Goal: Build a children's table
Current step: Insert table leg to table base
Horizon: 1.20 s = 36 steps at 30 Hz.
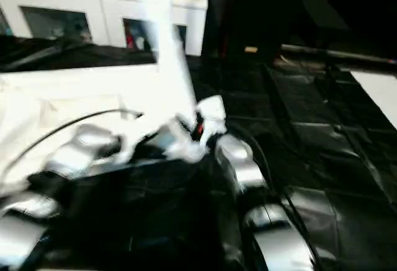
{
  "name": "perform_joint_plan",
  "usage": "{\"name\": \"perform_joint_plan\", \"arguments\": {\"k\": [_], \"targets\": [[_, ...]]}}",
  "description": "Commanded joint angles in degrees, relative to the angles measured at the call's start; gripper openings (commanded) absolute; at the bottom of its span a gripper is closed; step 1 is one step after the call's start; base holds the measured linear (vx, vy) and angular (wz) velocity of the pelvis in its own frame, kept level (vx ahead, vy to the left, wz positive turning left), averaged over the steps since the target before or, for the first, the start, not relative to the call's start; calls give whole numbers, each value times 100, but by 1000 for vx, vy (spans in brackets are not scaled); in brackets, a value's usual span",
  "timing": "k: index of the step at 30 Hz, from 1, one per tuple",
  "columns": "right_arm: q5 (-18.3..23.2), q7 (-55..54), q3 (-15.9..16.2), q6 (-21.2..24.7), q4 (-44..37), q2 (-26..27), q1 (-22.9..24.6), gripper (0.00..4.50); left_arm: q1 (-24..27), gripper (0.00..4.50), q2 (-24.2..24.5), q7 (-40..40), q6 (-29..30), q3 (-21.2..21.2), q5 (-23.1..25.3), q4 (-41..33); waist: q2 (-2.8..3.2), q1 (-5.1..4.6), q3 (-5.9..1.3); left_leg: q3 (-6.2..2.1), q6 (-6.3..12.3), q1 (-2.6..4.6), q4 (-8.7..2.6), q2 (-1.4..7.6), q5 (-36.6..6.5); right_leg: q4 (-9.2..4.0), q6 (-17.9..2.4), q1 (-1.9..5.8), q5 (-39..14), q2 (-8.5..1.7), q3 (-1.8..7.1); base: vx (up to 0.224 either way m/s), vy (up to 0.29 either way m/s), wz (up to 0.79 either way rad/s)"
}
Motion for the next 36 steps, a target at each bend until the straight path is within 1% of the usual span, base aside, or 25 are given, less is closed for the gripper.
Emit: {"name": "perform_joint_plan", "arguments": {"k": [1,2,3,4,6,7,8,9,10,11,12,13,14,15,18,20,21,22,23,25,27,29,31,33,36], "targets": [[124,-756,-287,365,1049,81,336,185,-270,0,-176,507,37,84,138,223,134,-22,-72,11,-52,-48,-495,151,-1787,-472,-927,64,-1818,-317,201,0,0,0],[188,-799,-361,257,1060,140,284,185,-341,0,-175,645,-126,47,250,355,155,10,-73,22,-20,-32,-483,146,-1744,-470,-945,61,-1676,-317,202,0,0,0],[187,-801,-363,252,1061,143,281,185,-343,0,-174,650,-130,45,253,359,138,16,-83,38,11,-29,-477,149,-1707,-471,-957,67,-1571,-318,207,0,0,0],[174,-811,-378,206,1068,168,262,185,-363,0,-165,691,-166,26,282,395,126,25,-86,37,63,-61,-477,154,-1593,-448,-1002,95,-1412,-318,201,0,0,0],[501,-68,-615,-187,762,318,248,185,-349,0,15,910,-894,-51,456,455,154,31,-118,46,146,-87,-456,161,-1432,-427,-1068,137,-1134,-331,195,0,0,0],[501,-68,-615,-187,762,318,248,185,-349,0,15,910,-894,-51,456,455,146,41,-127,52,206,-101,-446,168,-1354,-416,-1104,153,-967,-334,194,0,0,0],[833,677,-766,-295,240,357,345,185,-223,0,190,839,-1251,-113,520,258,168,49,-153,65,358,-125,-416,186,-1003,-337,-1272,218,-256,-331,182,0,0,0],[935,845,-796,-277,84,359,379,185,-173,0,233,730,-1375,-133,486,174,167,33,-191,69,417,-148,-389,184,-780,-281,-1331,263,95,-331,177,0,0,0],[1164,1212,-847,-213,-284,353,465,185,-51,0,326,476,-1626,-173,392,-29,146,45,-207,74,595,-186,-342,177,-307,-204,-1466,322,814,-338,176,0,0,0],[1236,1338,-836,-159,-460,334,518,185,0,0,353,458,-1597,-168,369,-120,158,37,-232,96,735,-176,-301,164,102,-145,-1609,338,1422,-327,176,0,0,0],[1461,1690,-763,-2,-1049,261,705,185,173,0,378,214,-1802,-105,172,-395,169,43,-244,111,816,-149,-276,158,242,-131,-1680,327,1652,-316,174,0,0,0],[1497,1747,-748,33,-1148,247,737,185,202,0,379,165,-1831,-90,133,-441,172,47,-271,112,941,-160,-258,156,487,-93,-1771,368,2000,-318,174,0,0,0],[1694,2045,-622,199,-1788,122,945,185,386,28,350,-175,-1887,88,-214,-761,175,56,-317,117,1036,-151,-226,156,773,-50,-1847,394,2396,-308,176,0,0,0],[1714,2072,-599,206,-1864,101,971,185,407,44,340,-213,-1875,122,-267,-795,173,53,-338,125,1108,-143,-206,157,998,-12,-1911,375,2716,-290,163,0,0,0],[1892,2374,-393,408,-2563,-77,1155,185,595,62,336,-699,-1454,428,-842,-1224,194,78,-372,143,1142,-134,-152,148,1234,52,-2083,347,3018,-264,158,0,0,0],[1926,2558,-307,541,-2800,-141,1197,185,662,76,313,-969,-1184,607,-1264,-1498,181,78,-357,160,1112,-143,-143,148,1052,47,-2120,321,2829,-266,153,0,0,0],[1870,2705,-292,597,-2940,-157,1202,185,684,91,381,-1132,-1097,675,-1534,-1651,177,70,-323,165,1054,-174,-156,153,761,18,-2081,307,2445,-276,157,0,0,0],[1870,2705,-292,597,-2940,-157,1202,185,684,100,381,-1132,-1097,675,-1534,-1651,182,74,-310,167,1018,-162,-164,155,566,-9,-2053,299,2175,-284,156,0,0,0],[1824,2749,-310,645,-2993,-171,1174,185,669,100,462,-1242,-1060,738,-1685,-1688,218,69,-293,168,916,-140,-181,174,226,-51,-2009,277,1639,-307,164,0,0,0],[1798,2741,-322,703,-3043,-195,1144,185,637,108,520,-1317,-1007,833,-1789,-1687,209,59,-268,169,693,-132,-214,170,-103,-99,-1905,273,976,-297,168,0,0,0],[1730,2689,-290,810,-3084,-273,1091,185,486,137,520,-1282,-865,1111,-1978,-1560,216,58,-272,171,538,-121,-216,158,-212,-114,-1815,271,740,-289,176,0,0,0],[1429,2437,-132,1072,-2989,-506,877,185,-147,144,353,-848,-394,2052,-2668,-993,239,64,-295,165,336,-119,-199,97,-150,-104,-1744,288,776,-248,157,0,0,0],[1366,2373,-76,1150,-2981,-554,843,185,-261,144,334,-781,-211,2212,-2846,-924,229,69,-295,156,290,-129,-197,93,-138,-100,-1740,294,766,-252,151,-27,0,0],[1261,2441,90,1349,-3092,-626,732,185,-694,182,124,-344,367,2596,-3409,-924,203,99,-285,160,265,-165,-176,83,-154,-98,-1743,315,738,-258,163,0,0,0],[1241,2459,156,1587,-3265,-614,666,185,-926,196,-59,-116,824,2660,-3775,-1106,181,130,-314,151,424,-193,-140,73,194,-43,-1816,341,1272,-250,162,0,0,0]]}}
